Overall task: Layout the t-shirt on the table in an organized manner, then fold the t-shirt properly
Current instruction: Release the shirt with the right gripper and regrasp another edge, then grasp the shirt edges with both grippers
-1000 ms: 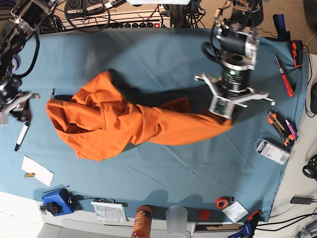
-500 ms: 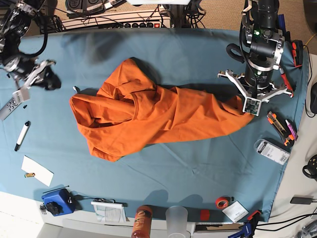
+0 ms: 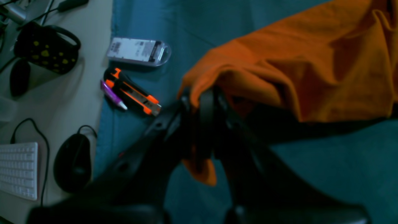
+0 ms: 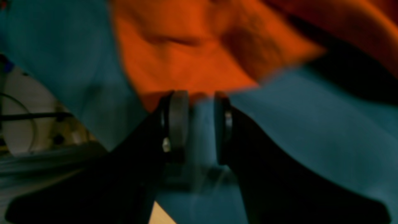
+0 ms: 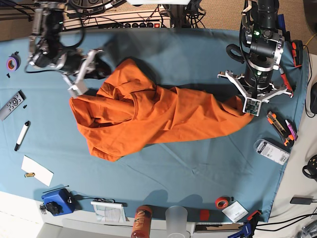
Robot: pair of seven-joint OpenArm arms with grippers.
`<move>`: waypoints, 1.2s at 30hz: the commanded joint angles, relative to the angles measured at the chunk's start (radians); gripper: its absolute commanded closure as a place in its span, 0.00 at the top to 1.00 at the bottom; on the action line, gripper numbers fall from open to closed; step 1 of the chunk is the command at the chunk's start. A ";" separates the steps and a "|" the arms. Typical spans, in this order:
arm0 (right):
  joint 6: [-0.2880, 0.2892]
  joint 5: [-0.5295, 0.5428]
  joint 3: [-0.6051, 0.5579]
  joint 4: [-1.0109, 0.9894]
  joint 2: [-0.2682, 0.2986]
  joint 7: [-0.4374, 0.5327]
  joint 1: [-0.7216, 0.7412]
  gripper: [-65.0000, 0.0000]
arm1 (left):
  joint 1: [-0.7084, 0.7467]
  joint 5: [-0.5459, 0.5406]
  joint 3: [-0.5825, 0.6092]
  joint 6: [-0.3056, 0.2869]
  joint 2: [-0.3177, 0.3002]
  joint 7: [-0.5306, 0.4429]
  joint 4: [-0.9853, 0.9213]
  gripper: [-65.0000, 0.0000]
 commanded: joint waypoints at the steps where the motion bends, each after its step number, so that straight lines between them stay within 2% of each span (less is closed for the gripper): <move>1: 0.001 0.003 0.003 0.014 -0.005 0.022 0.008 0.23 | -0.005 0.006 -0.003 0.007 -0.003 -0.025 0.018 0.00; 6: 0.001 -0.108 -0.001 0.014 -0.100 0.056 0.008 0.23 | -0.005 0.006 -0.003 0.007 -0.003 -0.025 0.018 0.00; 9: 0.001 -0.169 -0.001 0.014 -0.139 0.056 0.008 0.23 | -0.005 0.006 -0.003 0.007 -0.003 -0.026 0.018 0.00; 15: 0.001 -0.208 -0.001 0.014 -0.152 0.093 0.007 0.23 | -0.005 0.006 -0.003 0.007 -0.003 -0.026 0.018 0.00; 18: -0.031 -0.219 -0.001 0.000 -0.152 0.103 0.007 0.23 | -0.005 0.006 -0.003 0.007 -0.003 -0.026 0.018 0.00; 21: -0.051 -0.218 -0.001 -0.045 -0.152 0.102 0.007 0.22 | -0.005 0.006 -0.003 0.007 -0.003 -0.026 0.018 0.00; 23: -0.051 -0.212 -0.001 -0.068 -0.152 0.064 0.006 0.23 | -0.005 0.006 -0.003 0.007 -0.003 -0.026 0.018 0.00; 28: -0.030 -0.079 0.000 -0.069 -0.151 -0.067 0.002 0.23 | -0.004 0.005 -0.003 0.007 -0.003 -0.026 0.018 0.00; 31: -0.029 -0.011 0.000 -0.066 -0.147 -0.115 0.005 0.31 | -0.004 -0.009 -0.003 0.007 -0.003 -0.026 0.018 0.00; 34: -0.005 -0.009 0.000 -0.028 -0.137 -0.144 0.005 0.40 | -0.005 -0.037 -0.003 0.007 -0.003 -0.026 0.018 0.00; 36: -0.005 -0.012 0.000 0.011 -0.125 -0.158 0.005 0.40 | -0.005 -0.054 -0.003 0.007 -0.003 -0.026 0.018 0.00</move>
